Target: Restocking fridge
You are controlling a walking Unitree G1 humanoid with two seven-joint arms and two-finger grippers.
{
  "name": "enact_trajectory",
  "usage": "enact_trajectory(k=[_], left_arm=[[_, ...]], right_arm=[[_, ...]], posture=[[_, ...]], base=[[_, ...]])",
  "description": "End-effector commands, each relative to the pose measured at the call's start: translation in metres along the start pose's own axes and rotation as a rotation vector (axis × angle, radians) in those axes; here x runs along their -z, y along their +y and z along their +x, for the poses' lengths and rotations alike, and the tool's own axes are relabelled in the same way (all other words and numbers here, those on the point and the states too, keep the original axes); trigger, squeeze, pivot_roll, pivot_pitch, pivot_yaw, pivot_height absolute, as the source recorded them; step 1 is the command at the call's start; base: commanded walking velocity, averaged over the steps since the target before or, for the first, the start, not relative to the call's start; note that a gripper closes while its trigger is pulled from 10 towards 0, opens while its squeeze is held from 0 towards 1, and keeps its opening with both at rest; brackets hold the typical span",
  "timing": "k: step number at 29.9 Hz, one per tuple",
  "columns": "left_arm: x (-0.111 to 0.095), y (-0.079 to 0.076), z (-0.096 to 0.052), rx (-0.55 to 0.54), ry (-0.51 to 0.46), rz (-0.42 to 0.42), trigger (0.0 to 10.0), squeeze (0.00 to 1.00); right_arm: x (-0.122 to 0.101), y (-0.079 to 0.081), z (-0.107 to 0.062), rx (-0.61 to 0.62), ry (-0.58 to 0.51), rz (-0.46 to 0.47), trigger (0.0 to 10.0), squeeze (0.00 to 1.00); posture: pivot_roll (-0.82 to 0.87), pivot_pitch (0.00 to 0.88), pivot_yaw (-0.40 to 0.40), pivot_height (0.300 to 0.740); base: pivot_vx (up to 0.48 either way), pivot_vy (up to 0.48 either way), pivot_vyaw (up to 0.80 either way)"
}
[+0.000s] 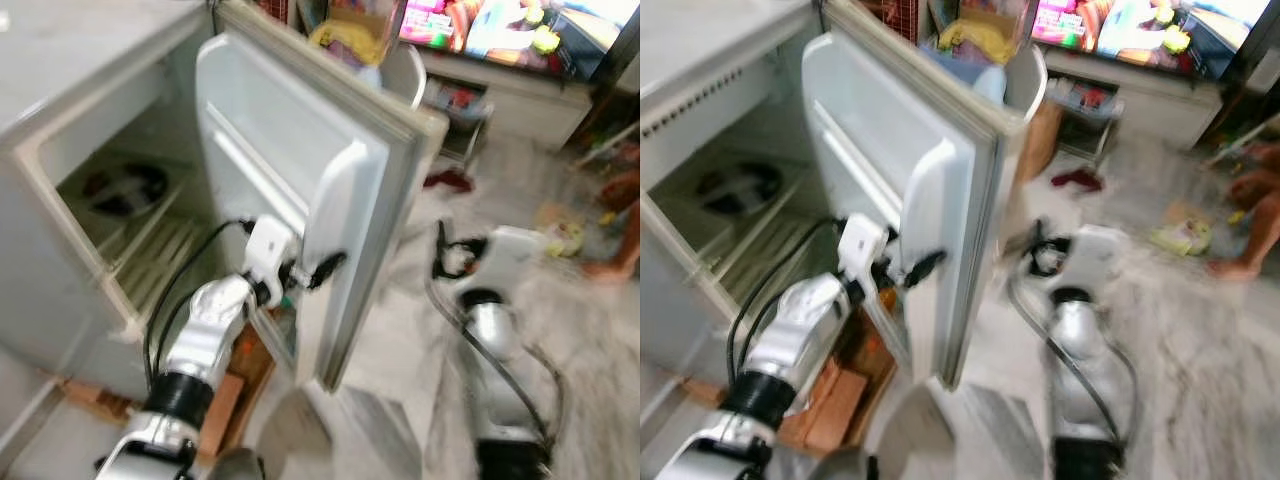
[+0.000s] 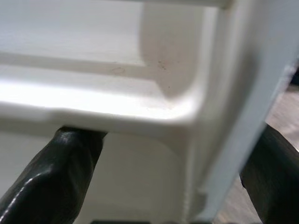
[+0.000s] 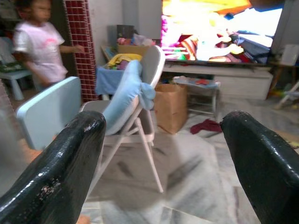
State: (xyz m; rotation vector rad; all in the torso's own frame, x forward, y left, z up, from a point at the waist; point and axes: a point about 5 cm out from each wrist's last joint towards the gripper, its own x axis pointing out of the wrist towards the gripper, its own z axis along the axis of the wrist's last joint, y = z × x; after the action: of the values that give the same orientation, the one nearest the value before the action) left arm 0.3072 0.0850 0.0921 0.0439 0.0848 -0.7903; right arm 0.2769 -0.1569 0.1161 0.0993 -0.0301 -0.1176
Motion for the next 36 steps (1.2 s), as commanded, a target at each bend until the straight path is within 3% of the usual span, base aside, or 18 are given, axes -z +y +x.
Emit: enact_trajectory(k=[1,4,9,11,16,18,24,31,36], left_arm=[[-0.020,0.006,0.005,-0.032,-0.063,0.047,10.0,0.00],[-0.017,0.001,0.009,-0.016,-0.058,0.061,10.0,0.00],[-0.015,0.008,0.006,-0.082,-0.056,0.054,10.0,0.00],[-0.011,0.020,-0.002,-0.156,-0.026,0.070,10.0,0.00],[-0.005,0.031,-0.018,-0.210,-0.003,0.071,10.0,0.00],[-0.001,0.038,-0.032,-0.247,0.005,0.077,10.0,0.00],[0.003,0.046,-0.054,-0.336,0.012,0.048,10.0,0.00],[0.003,0.041,-0.057,-0.346,0.004,0.035,10.0,0.00],[-0.004,0.042,-0.054,-0.367,-0.013,0.036,10.0,0.00]], right_arm=[[0.000,-0.017,-0.002,0.052,0.000,-0.030,10.0,0.00],[0.001,-0.016,-0.001,0.051,0.000,-0.029,10.0,0.00],[0.000,-0.016,0.000,0.053,-0.002,-0.031,10.0,0.00],[0.001,-0.017,-0.001,0.058,0.000,-0.035,10.0,0.00],[0.001,-0.018,-0.001,0.061,-0.001,-0.036,10.0,0.00],[0.001,-0.018,0.000,0.063,-0.002,-0.037,10.0,0.00],[0.002,-0.019,0.001,0.064,0.004,-0.042,10.0,0.00],[0.001,-0.017,0.002,0.058,0.004,-0.045,10.0,0.00],[0.000,-0.016,0.003,0.055,-0.003,-0.045,10.0,0.00]], posture=[[-0.01,0.000,-0.067,0.740],[-0.01,0.000,-0.067,0.740],[-0.01,0.000,-0.068,0.740],[-0.01,0.000,-0.067,0.740],[-0.01,0.000,-0.067,0.740],[0.00,0.000,-0.067,0.740],[0.00,0.000,-0.072,0.740],[0.00,0.000,-0.076,0.740],[0.00,0.000,-0.067,0.740]], base=[[0.469,0.000,0.00],[0.467,0.000,0.00],[0.271,0.000,0.00],[0.000,0.000,0.00],[0.000,0.000,0.00],[0.000,0.000,0.00],[0.000,-0.059,-0.45],[0.000,-0.480,-0.80],[0.000,0.000,-0.10]])
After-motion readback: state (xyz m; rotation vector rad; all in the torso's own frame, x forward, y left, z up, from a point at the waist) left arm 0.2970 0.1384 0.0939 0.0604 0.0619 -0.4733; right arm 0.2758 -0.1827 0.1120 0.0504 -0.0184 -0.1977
